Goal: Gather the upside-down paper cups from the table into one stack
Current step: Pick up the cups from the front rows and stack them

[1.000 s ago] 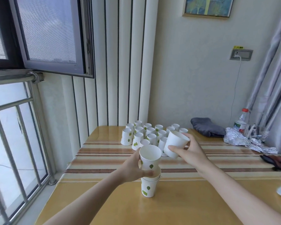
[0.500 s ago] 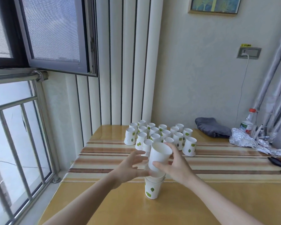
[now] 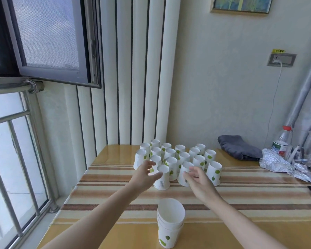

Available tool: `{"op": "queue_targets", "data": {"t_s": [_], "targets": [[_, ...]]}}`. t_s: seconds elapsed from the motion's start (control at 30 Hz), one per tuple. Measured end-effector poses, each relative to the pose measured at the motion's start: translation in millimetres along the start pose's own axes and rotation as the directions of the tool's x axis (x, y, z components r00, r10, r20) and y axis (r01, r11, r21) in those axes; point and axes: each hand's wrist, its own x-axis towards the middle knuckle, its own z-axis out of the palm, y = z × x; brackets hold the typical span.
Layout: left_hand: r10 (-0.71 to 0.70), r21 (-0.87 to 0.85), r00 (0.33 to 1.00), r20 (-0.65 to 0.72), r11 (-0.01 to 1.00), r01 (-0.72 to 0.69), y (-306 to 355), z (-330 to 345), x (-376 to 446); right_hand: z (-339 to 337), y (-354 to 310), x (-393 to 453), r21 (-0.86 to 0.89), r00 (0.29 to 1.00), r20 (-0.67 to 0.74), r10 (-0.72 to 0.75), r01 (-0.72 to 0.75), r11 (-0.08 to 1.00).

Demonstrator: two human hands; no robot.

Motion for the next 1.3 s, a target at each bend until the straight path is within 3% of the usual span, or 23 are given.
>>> {"op": "queue_targets", "data": {"t_s": [0.2,0.37,0.5,0.57,0.67,0.73,0.8,0.87,0.97,1.07,1.17,1.3], "targets": [[0.046,0.393,0.998,-0.037,0.919,-0.028,-3.3,28.2,50.9,0.5,10.2,52.8,-0.172,0.997,0.015,0.077,-0.073,0.982],[0.065,0.545,0.995,-0.071,0.839,-0.016,-11.6,47.3,70.6,15.7,21.3,63.2,-0.176,0.995,0.053,0.080,-0.069,0.982],[0.106,0.558,0.989,-0.100,0.829,-0.032,-19.2,50.6,69.8,20.3,38.5,59.6,-0.146,0.993,0.060,0.097,-0.088,0.985],[0.102,0.431,0.986,-0.132,0.901,-0.036,-16.6,45.7,65.1,19.9,41.7,55.6,-0.082,0.989,0.050,0.140,-0.135,0.987],[-0.046,-0.063,0.996,-0.081,0.997,0.041,-0.5,27.9,53.9,17.5,33.9,49.2,0.225,0.964,0.081,0.251,-0.263,0.938],[-0.086,-0.377,0.993,0.079,0.920,0.109,10.4,15.3,44.4,12.3,17.4,44.0,0.435,0.938,0.194,0.287,-0.345,0.832],[-0.029,-0.486,0.984,0.176,0.867,0.113,17.4,5.5,30.4,5.0,0.2,39.6,0.549,0.935,0.269,0.230,-0.346,0.761],[0.014,-0.557,0.964,0.266,0.818,0.142,18.0,-0.8,18.5,-1.7,-18.6,32.9,0.572,0.958,0.224,0.179,-0.278,0.771],[0.045,-0.618,0.940,0.338,0.764,0.186,8.6,-9.0,9.1,-17.0,-48.4,16.8,0.380,0.993,0.084,0.078,-0.104,0.919],[-0.066,-0.627,0.977,0.202,0.758,0.181,-4.2,-18.0,10.5,-38.1,-73.3,-11.2,0.065,0.977,0.121,-0.173,0.166,0.984],[-0.179,-0.630,0.973,0.148,0.741,0.232,-10.9,-20.2,12.6,-43.5,-86.4,-42.0,-0.266,0.908,0.332,-0.255,0.350,0.898],[-0.171,-0.626,0.974,0.151,0.746,0.228,-12.1,-12.5,9.2,-27.4,-78.7,-59.4,-0.452,0.876,0.421,-0.236,0.428,0.783]]}}
